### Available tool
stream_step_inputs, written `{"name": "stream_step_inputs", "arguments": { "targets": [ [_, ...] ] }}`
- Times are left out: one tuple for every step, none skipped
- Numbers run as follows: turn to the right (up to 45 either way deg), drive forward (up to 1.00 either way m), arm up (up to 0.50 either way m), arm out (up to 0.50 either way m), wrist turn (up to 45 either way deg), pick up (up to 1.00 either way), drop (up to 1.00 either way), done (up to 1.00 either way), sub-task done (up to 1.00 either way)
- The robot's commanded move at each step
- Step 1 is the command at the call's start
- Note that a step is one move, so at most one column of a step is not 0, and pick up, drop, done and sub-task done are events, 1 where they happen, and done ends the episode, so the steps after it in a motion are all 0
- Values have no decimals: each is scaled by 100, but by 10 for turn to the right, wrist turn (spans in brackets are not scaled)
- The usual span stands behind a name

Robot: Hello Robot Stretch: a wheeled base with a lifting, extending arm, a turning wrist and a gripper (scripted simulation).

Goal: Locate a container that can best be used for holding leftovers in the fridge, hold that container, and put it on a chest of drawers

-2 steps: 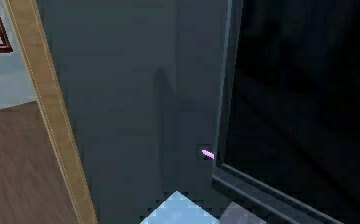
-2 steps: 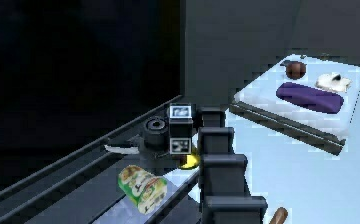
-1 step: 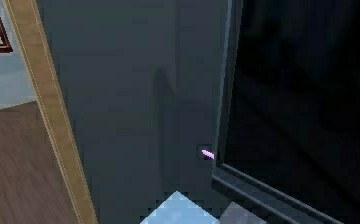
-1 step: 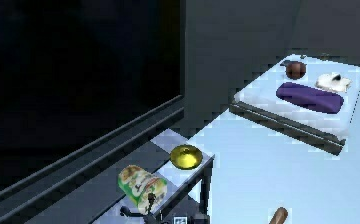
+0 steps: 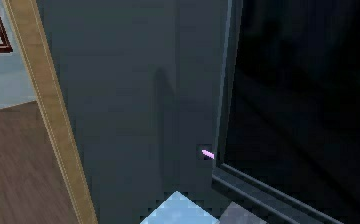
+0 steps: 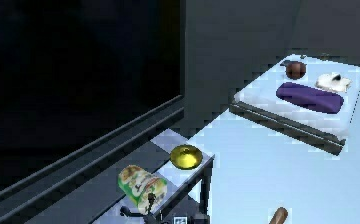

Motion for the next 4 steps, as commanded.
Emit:
{"name": "stream_step_inputs", "arguments": {
  "targets": [
    [0,0,10,0,0,0,0,0,0],
    [0,0,24,0,0,0,0,0,0],
    [0,0,0,0,-450,0,0,0,0],
    [0,0,0,0,-450,0,0,0,0]
  ]
}}
